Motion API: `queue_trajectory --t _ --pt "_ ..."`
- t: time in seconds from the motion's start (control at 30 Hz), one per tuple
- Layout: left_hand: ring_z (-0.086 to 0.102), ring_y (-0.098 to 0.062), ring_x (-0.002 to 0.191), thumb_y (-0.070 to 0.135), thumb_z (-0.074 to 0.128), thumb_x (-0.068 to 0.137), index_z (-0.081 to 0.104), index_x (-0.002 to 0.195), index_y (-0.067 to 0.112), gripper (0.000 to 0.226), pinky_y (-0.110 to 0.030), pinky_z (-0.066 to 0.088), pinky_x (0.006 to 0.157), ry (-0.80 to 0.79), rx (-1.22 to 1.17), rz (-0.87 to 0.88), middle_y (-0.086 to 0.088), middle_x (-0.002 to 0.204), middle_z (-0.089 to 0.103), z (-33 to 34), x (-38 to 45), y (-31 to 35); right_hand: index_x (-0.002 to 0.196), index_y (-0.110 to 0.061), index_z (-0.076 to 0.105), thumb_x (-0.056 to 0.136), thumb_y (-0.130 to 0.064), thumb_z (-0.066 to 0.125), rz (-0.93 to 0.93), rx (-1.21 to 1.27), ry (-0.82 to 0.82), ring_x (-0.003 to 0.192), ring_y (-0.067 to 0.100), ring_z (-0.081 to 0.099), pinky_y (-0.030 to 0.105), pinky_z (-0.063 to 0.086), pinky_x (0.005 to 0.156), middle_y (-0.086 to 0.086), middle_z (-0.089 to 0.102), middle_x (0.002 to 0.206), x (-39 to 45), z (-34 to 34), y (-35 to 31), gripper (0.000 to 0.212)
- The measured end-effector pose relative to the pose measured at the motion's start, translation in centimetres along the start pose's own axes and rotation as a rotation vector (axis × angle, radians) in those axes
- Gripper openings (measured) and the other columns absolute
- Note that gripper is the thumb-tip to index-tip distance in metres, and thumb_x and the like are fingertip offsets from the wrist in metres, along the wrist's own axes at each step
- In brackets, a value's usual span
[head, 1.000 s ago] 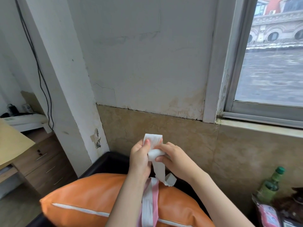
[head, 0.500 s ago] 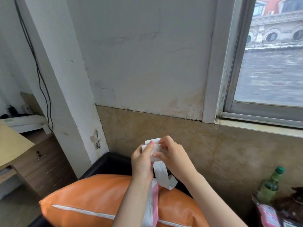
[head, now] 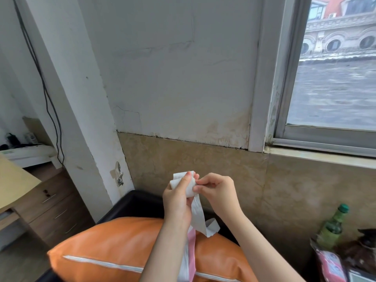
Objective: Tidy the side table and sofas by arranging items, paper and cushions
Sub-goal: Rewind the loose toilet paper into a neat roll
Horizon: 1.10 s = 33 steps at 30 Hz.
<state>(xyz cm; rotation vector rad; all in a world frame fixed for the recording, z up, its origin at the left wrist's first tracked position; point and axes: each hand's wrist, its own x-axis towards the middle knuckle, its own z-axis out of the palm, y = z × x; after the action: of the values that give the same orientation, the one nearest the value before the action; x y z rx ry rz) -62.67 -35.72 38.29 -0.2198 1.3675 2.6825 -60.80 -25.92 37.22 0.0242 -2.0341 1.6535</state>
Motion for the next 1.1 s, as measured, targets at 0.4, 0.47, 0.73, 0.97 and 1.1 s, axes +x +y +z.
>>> queue_trajectory --t 0.4,0.47,0.73,0.97,1.1 --pt "0.067 -0.018 0.069 0.023 0.055 0.093 0.066 0.088 0.007 0.020 -0.026 0.051 0.061 0.024 -0.134 -0.052 -0.007 0.078 0.069 0.2 -0.5 0.0 0.124 -0.030 0.050 0.070 -0.010 0.062 -0.595 -0.654 -0.081 0.124 0.001 0.042 0.033 0.019 0.106 -0.014 0.054 0.129 -1.4 0.4 1.4 0.059" --pt "0.065 -0.022 0.072 0.023 0.048 0.096 0.064 0.091 0.002 0.027 -0.029 0.048 0.069 -0.030 -0.202 -0.136 -0.012 0.078 0.068 0.1 -0.7 0.0 0.114 -0.029 0.055 0.066 -0.001 0.062 -0.555 -0.628 -0.050 0.115 0.002 0.047 0.034 0.021 0.105 -0.013 0.061 0.118 -1.1 0.3 1.5 0.056" --pt "0.065 -0.026 0.065 0.010 0.037 0.095 0.061 0.088 -0.009 0.032 -0.026 0.052 0.055 -0.063 -0.181 -0.243 -0.021 0.076 0.065 -0.7 -0.5 0.5 0.100 -0.017 0.063 0.081 -0.010 0.057 -0.385 -0.541 -0.217 0.087 0.002 0.040 0.021 0.024 0.088 -0.024 0.052 0.085 -1.1 -0.5 0.8 0.021" --pt "0.062 -0.031 0.079 0.003 0.033 0.097 0.061 0.095 -0.002 0.029 -0.037 0.048 0.078 -0.028 -0.153 -0.117 -0.023 0.087 0.064 0.0 -0.5 0.0 0.090 -0.030 0.052 0.092 -0.014 0.051 -0.116 -0.395 -0.218 0.075 0.011 0.049 0.031 0.036 0.078 -0.009 0.053 0.077 -1.1 -0.8 0.1 0.016" --pt "0.064 -0.028 0.068 0.004 0.035 0.095 0.063 0.091 0.001 0.029 -0.035 0.048 0.071 -0.048 -0.111 -0.126 -0.018 0.076 0.067 0.2 -0.4 0.5 0.093 -0.030 0.046 0.091 -0.013 0.053 -0.054 -0.310 -0.192 0.071 0.006 0.047 0.026 0.034 0.071 -0.014 0.053 0.074 -1.4 -0.9 -0.2 0.019"
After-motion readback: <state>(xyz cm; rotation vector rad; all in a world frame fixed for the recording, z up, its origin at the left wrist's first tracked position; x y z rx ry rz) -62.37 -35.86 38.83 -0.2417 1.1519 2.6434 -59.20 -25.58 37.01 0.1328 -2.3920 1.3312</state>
